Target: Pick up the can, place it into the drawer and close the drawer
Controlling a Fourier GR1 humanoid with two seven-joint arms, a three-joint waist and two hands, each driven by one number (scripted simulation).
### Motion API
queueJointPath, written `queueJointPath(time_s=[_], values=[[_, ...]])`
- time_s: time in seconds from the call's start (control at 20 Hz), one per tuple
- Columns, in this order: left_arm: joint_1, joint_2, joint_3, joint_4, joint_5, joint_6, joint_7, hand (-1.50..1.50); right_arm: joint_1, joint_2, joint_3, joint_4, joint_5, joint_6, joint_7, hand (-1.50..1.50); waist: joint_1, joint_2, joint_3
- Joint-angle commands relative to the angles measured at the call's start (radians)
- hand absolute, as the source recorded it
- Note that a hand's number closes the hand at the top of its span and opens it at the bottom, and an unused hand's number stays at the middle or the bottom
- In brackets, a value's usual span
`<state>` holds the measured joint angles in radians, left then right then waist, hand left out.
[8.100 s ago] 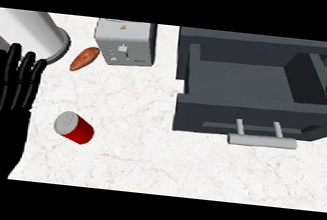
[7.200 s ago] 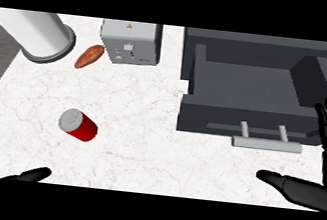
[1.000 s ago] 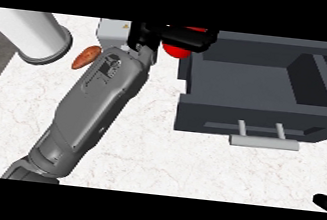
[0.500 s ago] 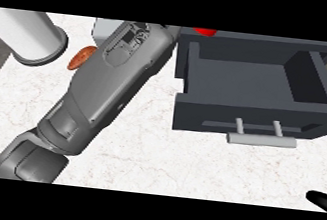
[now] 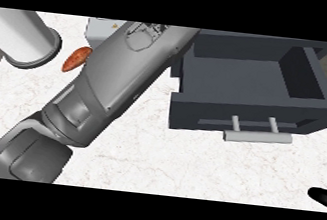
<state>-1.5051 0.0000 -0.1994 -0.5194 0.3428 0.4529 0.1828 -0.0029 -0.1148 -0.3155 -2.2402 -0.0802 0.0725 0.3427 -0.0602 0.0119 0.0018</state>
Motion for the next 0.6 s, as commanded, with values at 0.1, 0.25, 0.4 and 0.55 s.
queueJointPath(time_s=[0.1,0.25,0.4,0.55], values=[[-0.061,0.000,-0.081,0.082,0.069,0.047,-0.021,1.50,-0.081,-0.042,0.010,0.008,0.012,-0.018,0.072,-1.50,-0.015,0.004,0.000],[-0.107,0.000,-0.067,0.156,0.069,0.081,-0.028,1.50,-0.017,-0.020,0.013,-0.001,-0.004,0.011,0.027,-1.50,-0.029,0.009,0.002],[-0.081,0.000,-0.105,0.164,0.082,0.142,-0.086,-1.50,-0.022,-0.035,0.009,-0.008,-0.034,0.030,0.036,-1.50,-0.050,0.013,0.002],[-0.112,0.000,-0.099,0.200,0.103,0.174,-0.083,-1.50,-0.085,-0.036,0.027,0.012,-0.005,-0.002,0.051,-1.50,-0.052,0.019,0.002]])
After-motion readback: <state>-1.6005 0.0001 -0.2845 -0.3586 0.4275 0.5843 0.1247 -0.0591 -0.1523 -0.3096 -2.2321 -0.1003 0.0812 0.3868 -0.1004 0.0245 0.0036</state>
